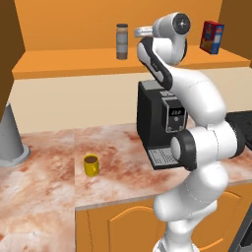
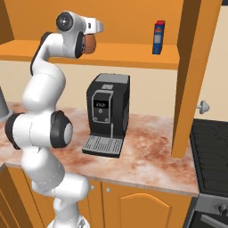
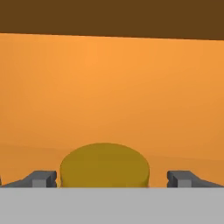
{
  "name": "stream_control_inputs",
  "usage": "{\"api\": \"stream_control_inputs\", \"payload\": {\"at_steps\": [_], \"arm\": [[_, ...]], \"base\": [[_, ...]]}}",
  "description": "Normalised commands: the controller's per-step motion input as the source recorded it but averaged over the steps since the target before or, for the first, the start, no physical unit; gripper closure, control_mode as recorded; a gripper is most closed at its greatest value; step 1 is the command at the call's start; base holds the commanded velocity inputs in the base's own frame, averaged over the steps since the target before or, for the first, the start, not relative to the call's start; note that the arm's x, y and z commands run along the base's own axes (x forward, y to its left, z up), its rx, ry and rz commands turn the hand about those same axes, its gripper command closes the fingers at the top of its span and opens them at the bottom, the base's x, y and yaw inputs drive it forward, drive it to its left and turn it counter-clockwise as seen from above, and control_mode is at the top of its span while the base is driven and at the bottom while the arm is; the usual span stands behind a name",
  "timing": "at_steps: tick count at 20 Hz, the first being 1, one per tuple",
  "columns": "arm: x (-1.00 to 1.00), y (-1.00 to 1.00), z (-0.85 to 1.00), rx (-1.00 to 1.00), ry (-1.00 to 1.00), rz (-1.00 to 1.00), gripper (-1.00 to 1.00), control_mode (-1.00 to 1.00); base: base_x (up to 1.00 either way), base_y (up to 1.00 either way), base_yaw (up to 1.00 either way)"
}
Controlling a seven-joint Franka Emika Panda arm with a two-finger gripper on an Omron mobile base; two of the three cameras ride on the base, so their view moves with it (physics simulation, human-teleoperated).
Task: Pick the cinnamon and honey bottle from the cabinet and place them next to the mug.
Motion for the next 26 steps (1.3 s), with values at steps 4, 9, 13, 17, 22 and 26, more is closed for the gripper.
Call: {"api": "stream_control_inputs", "payload": {"at_steps": [4, 9, 13, 17, 22, 26], "arm": [[-0.17, 0.33, -0.11, -0.01, 0.04, 0.00, 1.00, -1.00], [-0.01, 0.01, 0.00, 0.00, 0.00, 0.00, 1.00, -1.00], [0.00, 0.00, 0.00, 0.00, 0.00, 0.00, 1.00, -1.00], [0.00, 0.00, 0.05, 0.00, 0.00, 0.00, 1.00, -1.00], [0.00, 0.00, 0.65, 0.00, 0.00, 0.00, 1.00, -1.00], [0.00, 0.00, 0.38, 0.00, 0.00, 0.00, 1.00, -1.00]], "base": [[0.00, 0.00, 0.00], [0.00, 0.00, 0.00], [0.00, 0.00, 0.00], [0.00, 0.00, 0.00], [0.00, 0.00, 0.00], [0.00, 0.00, 0.00]]}}
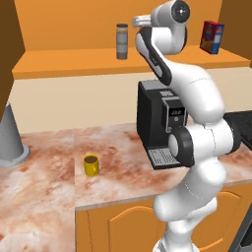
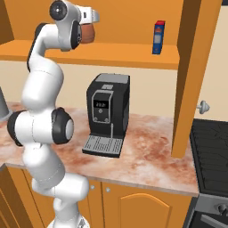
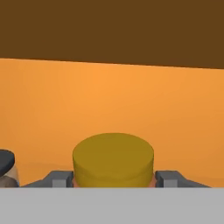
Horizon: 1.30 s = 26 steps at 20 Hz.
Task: Pick the cinnamon and honey bottle from the cabinet and place them next to the mug.
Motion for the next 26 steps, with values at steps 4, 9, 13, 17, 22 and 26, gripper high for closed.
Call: {"api": "stream_control_inputs", "payload": {"at_steps": [4, 9, 13, 17, 22, 26], "arm": [[-0.38, 0.00, 0.02, 0.00, 0.00, 0.00, 1.00, -1.00], [-0.69, 0.00, 0.03, 0.00, -0.04, -0.02, 1.00, -1.00], [-0.26, 0.00, 0.06, 0.00, -0.04, -0.02, 1.00, -1.00], [-0.14, 0.00, 0.00, 0.00, 0.00, 0.00, 1.00, -1.00], [-0.30, 0.00, 0.19, 0.00, -0.01, -0.01, 1.00, -1.00], [-0.45, 0.00, 0.23, 0.00, -0.05, -0.01, 1.00, -1.00]], "base": [[0.00, 0.00, 0.00], [0.00, 0.00, 0.00], [0.00, 0.00, 0.00], [0.00, 0.00, 0.00], [0.00, 0.00, 0.00], [0.00, 0.00, 0.00]]}}
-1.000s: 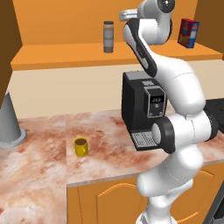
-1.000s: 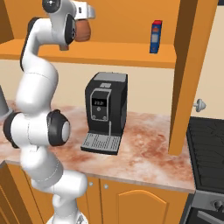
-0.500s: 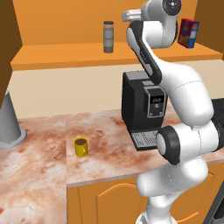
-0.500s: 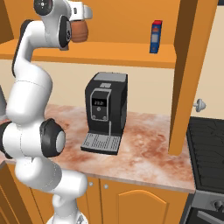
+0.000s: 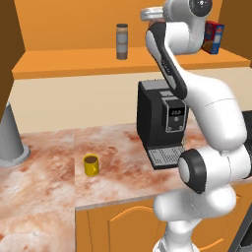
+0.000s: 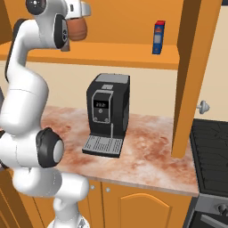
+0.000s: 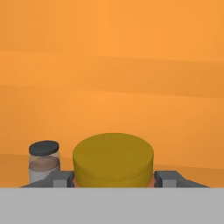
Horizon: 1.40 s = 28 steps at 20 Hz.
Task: Pick the cinnamon and honey bottle from the cabinet and place them next to the mug.
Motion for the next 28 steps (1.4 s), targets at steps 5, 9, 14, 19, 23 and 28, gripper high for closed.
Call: {"api": "stream_control_inputs", "payload": {"at_steps": [5, 9, 14, 19, 23, 28], "arm": [[-0.65, -0.01, -0.03, 0.00, -0.05, 0.00, 1.00, -1.00], [-0.94, 0.00, -0.63, 0.00, 0.00, 0.00, 1.00, -1.00], [-1.00, 0.00, -0.87, 0.01, 0.00, 0.00, 1.00, -1.00], [-1.00, 0.00, -0.61, 0.01, 0.00, 0.00, 1.00, -1.00], [-0.74, 0.11, -0.48, 0.00, 0.00, 0.00, 1.00, -1.00], [-0.40, 0.35, -0.40, 0.02, 0.00, 0.00, 1.00, -1.00]], "base": [[0.00, 0.00, 0.00], [0.00, 0.00, 0.00], [0.00, 0.00, 0.00], [0.00, 0.00, 0.00], [0.00, 0.00, 0.00], [0.00, 0.00, 0.00]]}}
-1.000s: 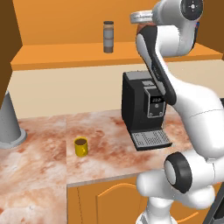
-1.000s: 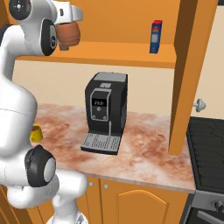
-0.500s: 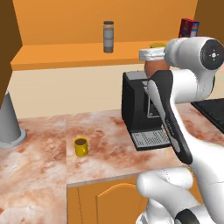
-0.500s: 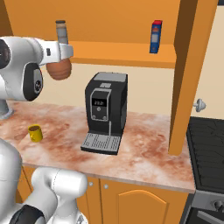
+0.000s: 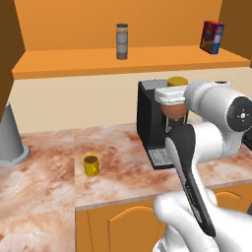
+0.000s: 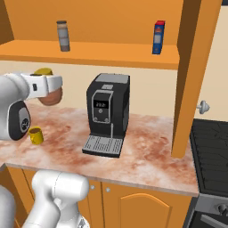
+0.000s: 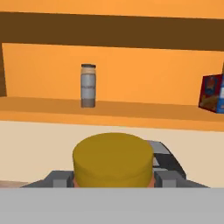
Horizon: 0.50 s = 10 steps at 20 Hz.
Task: Pick the cinnamon and honey bottle from the cabinet and place them next to the mug.
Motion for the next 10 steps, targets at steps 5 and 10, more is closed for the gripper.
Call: {"api": "stream_control_inputs", "payload": {"at_steps": [5, 10], "arm": [[-0.44, 0.29, -0.49, 0.06, 0.00, 0.00, 1.00, -1.00], [-0.31, 0.31, -0.51, 0.04, 0.00, 0.00, 1.00, -1.00]], "base": [[0.00, 0.00, 0.00], [0.00, 0.00, 0.00]]}}
